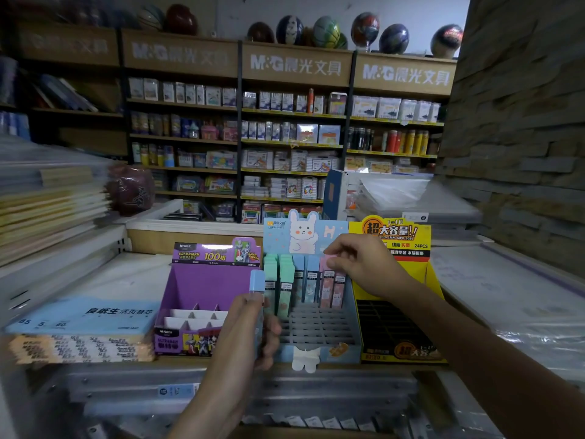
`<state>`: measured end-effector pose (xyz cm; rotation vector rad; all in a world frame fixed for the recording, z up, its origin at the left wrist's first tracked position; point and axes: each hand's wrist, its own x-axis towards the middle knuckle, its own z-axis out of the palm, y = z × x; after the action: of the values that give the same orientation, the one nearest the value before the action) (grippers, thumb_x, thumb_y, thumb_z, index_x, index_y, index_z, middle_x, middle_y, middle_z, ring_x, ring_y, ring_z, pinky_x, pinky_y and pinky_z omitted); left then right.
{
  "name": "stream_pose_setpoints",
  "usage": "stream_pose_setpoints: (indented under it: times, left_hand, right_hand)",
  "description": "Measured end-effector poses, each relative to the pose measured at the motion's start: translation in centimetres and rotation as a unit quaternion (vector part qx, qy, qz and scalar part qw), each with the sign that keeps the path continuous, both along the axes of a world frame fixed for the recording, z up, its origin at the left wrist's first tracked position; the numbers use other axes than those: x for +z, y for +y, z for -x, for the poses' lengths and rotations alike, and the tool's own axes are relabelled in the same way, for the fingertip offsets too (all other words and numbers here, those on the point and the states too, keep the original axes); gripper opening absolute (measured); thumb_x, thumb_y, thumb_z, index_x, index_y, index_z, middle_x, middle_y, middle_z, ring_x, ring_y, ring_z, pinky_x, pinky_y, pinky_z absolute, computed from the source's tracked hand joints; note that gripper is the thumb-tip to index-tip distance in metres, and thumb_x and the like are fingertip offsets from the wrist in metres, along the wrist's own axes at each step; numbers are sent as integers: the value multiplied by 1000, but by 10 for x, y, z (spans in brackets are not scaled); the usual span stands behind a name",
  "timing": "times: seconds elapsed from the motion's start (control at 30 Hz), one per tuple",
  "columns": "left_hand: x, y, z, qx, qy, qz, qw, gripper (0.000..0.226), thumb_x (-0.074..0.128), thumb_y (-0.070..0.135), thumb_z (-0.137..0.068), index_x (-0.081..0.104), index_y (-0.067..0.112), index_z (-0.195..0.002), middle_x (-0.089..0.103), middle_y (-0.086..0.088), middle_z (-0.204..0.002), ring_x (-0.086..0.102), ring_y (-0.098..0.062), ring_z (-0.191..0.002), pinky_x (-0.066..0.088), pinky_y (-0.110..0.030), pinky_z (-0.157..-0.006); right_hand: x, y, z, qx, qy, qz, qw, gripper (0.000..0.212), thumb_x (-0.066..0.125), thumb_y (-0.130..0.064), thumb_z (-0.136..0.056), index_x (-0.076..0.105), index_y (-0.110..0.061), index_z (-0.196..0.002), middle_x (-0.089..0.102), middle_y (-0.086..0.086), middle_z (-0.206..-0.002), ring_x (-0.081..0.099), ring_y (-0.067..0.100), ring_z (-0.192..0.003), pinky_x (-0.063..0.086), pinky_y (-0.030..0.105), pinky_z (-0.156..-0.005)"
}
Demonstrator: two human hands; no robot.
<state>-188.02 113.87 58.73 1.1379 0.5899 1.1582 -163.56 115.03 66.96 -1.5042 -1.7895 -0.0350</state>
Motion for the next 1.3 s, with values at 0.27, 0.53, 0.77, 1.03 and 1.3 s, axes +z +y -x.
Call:
stream_pose_setpoints:
  times: [0.27,0.53,0.77,1.03,1.3]
  left_hand:
    - [-5,9,-4,42,12,-44,998,30,53,31,-104,76,23,-87,67,-6,-78,61,-16,-64,49,-26,-55]
    - [11,10,-7,29,63,-133,989,23,60,44,-93,79,33,-97,75,4,-81,70,-5,-77,51,-16,-62]
    - [47,28,-18,52,136,-281,949,19,62,17,-100,67,30,-88,50,11,-72,50,-3,-68,43,-13,-61]
    - [81,66,-42,79,235,-337,908,14,67,9,-95,62,-3,-100,53,-8,-78,45,-17,-73,36,-35,-70]
    - [90,84,-57,94,326,-371,864,6,69,12,-91,64,14,-89,54,4,-67,44,-13,-60,36,-31,-61]
  right_hand:
    - [-20,7,2,-40,-59,-68,995,13,80,-20,-83,80,-14,-94,50,-3,-94,42,17,-99,28,8,-82]
    - [-22,-1,4,-55,-69,-77,993,18,78,-21,-85,80,-16,-102,51,-1,-97,42,19,-100,34,18,-84]
    - [-30,-48,-5,-88,37,-97,991,14,72,-14,-89,73,-19,-103,62,-6,-98,55,1,-93,41,4,-75]
    - [-65,-89,-34,-178,-8,57,982,17,63,-25,-96,67,-23,-79,64,-8,-82,61,5,-73,51,20,-59]
    - [-82,-92,-42,-188,19,69,979,30,65,-22,-93,70,-17,-64,63,-5,-76,60,7,-66,54,40,-65]
